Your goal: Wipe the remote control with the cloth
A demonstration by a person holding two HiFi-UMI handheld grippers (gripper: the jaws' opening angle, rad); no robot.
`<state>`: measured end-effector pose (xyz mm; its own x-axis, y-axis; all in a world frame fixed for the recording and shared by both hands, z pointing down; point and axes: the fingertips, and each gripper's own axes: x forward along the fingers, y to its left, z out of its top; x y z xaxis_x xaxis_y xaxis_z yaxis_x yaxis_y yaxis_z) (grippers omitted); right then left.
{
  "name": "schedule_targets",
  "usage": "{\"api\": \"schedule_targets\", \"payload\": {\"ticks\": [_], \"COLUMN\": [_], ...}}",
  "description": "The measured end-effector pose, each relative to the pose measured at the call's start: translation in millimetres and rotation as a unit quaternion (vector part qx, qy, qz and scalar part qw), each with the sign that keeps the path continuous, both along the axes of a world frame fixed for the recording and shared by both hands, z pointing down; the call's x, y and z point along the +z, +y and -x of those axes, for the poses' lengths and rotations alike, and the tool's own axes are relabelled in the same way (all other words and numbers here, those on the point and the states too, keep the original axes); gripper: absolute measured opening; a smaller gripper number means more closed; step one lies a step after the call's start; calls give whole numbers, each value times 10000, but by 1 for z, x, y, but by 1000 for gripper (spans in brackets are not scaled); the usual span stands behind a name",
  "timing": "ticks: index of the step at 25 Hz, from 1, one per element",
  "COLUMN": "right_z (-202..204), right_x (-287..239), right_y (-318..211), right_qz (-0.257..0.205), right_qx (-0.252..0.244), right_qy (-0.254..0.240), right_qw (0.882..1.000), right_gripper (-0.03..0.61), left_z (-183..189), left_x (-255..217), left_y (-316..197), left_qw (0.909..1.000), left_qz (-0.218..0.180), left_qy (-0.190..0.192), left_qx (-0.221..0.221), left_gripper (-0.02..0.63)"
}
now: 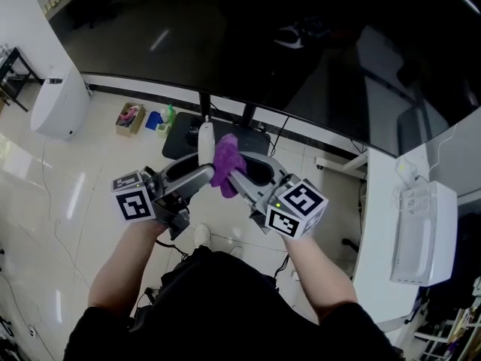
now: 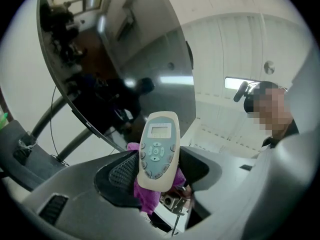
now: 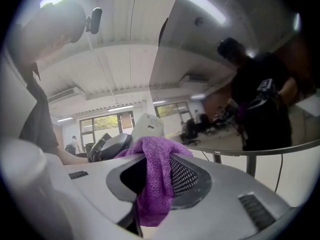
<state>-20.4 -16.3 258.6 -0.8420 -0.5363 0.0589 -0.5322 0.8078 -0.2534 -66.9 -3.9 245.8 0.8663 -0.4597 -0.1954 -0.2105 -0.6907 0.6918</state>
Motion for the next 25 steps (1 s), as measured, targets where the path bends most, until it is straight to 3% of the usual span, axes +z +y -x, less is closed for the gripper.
{"api": "schedule_targets", "payload": {"ticks": [5,8,10,12,14,17,22,25], "right_z": [-9,-19,-35,-57,-77,-94,-102,-108], "right_x": [-14,-16,-6,17,51,97,154,181], "right_y": [-16,-25,-29,-29,-25,-17,-6,-4], "right_qz": [-207,-301,-404,-440,-295,32,426,691], "right_qx": [266,548,912,1351,1676,1878,1892,1883], "right_qy": [9,35,265,736,1239,1717,2014,2135], "right_qw": [9994,9980,9947,9871,9776,9671,9601,9561], "right_gripper": [118,118,118,118,118,118,118,118], "left_z": [-8,-10,-13,-16,-17,-13,-10,-18], "left_x": [20,35,51,79,122,197,316,372], "left_y": [10,8,2,-8,-22,-49,-101,-130], "left_qw": [9991,9983,9963,9884,9702,9319,8683,8373], "left_qz": [198,249,226,228,330,750,1318,1539], "left_qy": [-224,-469,-833,-1475,-2314,-3353,-4488,-4946], "left_qx": [285,234,22,-294,-639,-1167,-1652,-1747], "left_gripper": [253,253,253,253,253,253,252,252]}}
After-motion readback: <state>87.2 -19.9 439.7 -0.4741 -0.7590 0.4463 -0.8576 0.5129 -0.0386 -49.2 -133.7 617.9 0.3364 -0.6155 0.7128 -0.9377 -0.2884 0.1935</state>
